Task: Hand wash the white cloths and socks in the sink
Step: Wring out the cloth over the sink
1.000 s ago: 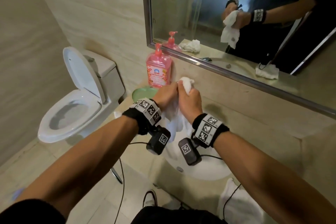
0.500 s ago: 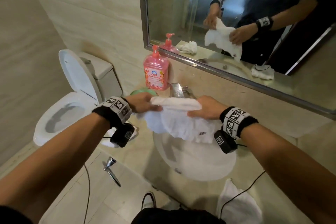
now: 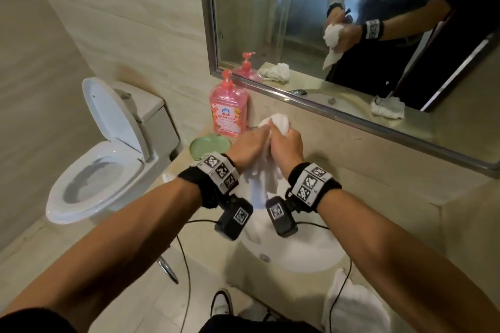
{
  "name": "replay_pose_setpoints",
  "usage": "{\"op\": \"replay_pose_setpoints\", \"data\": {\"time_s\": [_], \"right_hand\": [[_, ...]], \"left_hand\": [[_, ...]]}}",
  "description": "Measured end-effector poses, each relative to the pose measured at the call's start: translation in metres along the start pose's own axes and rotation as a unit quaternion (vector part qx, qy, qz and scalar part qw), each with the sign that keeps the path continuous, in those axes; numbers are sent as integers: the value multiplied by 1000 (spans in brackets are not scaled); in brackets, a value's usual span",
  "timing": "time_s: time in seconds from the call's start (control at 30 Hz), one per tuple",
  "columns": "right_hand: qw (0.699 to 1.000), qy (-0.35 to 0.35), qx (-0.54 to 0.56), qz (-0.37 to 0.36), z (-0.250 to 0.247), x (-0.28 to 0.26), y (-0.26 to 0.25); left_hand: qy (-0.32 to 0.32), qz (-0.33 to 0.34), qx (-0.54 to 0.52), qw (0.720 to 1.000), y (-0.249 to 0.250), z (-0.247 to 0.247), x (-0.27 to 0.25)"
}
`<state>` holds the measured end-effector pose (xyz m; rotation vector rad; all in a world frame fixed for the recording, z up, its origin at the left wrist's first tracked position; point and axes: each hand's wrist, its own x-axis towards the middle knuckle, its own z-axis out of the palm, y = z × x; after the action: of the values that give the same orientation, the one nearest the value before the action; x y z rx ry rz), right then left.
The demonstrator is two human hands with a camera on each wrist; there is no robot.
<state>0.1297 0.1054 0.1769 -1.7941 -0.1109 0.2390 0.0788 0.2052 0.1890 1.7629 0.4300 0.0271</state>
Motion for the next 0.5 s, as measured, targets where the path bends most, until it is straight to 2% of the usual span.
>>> {"op": "replay_pose_setpoints", "data": {"time_s": [0.1,0.2,0.23,0.3,0.33,0.37,0.43,0.47,0.5], "right_hand": [[998,-25,-8,-48,11,-9,11],[999,-27,-41,-18,-3,5,4],[997,-45,-56,-15,-9,11,3],[989,-87,-108,-42,-19,16,1],[983,-109,-137,-60,-24,17,2],[976,-139,-152,-77,-30,19,3],[951,-237,-167,-104,-43,23,3],[927,-284,-207,-130,-50,26,3],[896,-316,-271,-154,-54,28,4]], "left_hand": [[18,-10,-8,1000,4,-5,0],[-43,-17,-39,998,6,-7,-6],[-66,-14,-12,998,6,-10,-9],[-119,32,130,984,4,-23,-9],[-143,60,238,959,1,-32,-6],[-156,73,354,919,-3,-41,-3],[-156,53,537,827,-14,-55,2],[-147,36,580,801,-19,-60,4],[-147,17,579,801,-22,-64,5]]}}
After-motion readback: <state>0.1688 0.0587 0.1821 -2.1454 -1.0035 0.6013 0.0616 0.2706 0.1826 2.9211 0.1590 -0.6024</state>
